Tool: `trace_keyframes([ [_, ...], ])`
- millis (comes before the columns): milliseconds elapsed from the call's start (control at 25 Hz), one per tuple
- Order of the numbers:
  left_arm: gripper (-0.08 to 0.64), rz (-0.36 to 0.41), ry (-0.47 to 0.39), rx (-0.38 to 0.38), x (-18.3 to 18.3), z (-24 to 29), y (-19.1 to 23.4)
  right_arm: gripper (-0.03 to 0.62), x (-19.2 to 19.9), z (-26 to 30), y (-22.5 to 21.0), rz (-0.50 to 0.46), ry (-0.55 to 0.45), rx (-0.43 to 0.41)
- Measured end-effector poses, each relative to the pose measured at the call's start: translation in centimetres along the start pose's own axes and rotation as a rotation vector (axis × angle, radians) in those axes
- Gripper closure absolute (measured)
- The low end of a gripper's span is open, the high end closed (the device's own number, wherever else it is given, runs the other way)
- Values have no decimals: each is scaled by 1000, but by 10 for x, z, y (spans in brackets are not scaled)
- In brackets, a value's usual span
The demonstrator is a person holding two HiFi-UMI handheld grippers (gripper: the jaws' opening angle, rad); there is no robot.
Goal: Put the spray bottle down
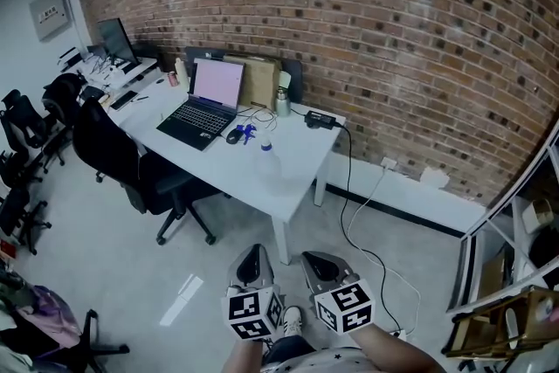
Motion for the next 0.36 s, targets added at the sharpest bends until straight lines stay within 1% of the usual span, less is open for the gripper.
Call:
trace_keyframes([
  [360,554,-22,13,-3,0,7,1,594,0,-1,-6,-14,8,7],
])
Point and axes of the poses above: the fingertips, and each gripper's own axes: z forward along the fingers, y to its left, x out of its underside, the point moved 1 cm from there along -z, backward along the fingers, and after that the axes turned 15 degrees about -z, right-handed, at the moved point
